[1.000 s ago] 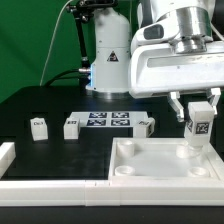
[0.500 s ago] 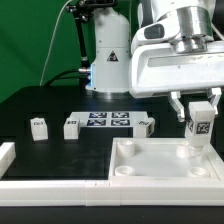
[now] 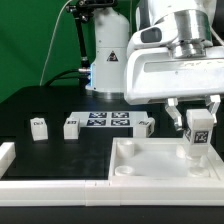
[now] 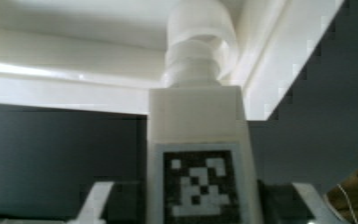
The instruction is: Assemble one leg
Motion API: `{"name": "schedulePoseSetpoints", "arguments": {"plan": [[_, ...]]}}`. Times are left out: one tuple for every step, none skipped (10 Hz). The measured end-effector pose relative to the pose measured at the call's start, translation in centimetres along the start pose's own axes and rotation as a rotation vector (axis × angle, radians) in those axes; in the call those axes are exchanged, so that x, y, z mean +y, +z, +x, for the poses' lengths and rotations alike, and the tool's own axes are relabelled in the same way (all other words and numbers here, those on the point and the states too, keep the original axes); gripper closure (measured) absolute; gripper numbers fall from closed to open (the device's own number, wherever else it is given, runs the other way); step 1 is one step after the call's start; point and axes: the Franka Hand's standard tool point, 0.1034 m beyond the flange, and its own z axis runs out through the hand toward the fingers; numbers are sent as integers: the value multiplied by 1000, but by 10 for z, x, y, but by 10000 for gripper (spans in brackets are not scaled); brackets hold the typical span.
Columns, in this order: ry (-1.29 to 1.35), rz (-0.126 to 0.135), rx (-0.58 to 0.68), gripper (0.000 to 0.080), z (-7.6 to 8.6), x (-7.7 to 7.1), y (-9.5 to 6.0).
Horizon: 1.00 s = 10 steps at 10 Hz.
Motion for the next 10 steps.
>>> {"name": "schedulePoseSetpoints", "arguments": {"plan": [[-1,0,-3,508,-3,-1,4],[-2,-1,11,508,-1,-1,5],[-4,-3,31,508,0,-2,6],[-5,-3,37,508,0,-3,7],[-5,-3,39,508,0,-3,7],[-6,-3,42,508,0,-3,7],[-6,-2,56,508,0,-5,8],[-6,0,52,508,-7,-8,12],[-7,2,44,508,-11,-10,15],[-7,2,45,508,-11,-10,16]]}}
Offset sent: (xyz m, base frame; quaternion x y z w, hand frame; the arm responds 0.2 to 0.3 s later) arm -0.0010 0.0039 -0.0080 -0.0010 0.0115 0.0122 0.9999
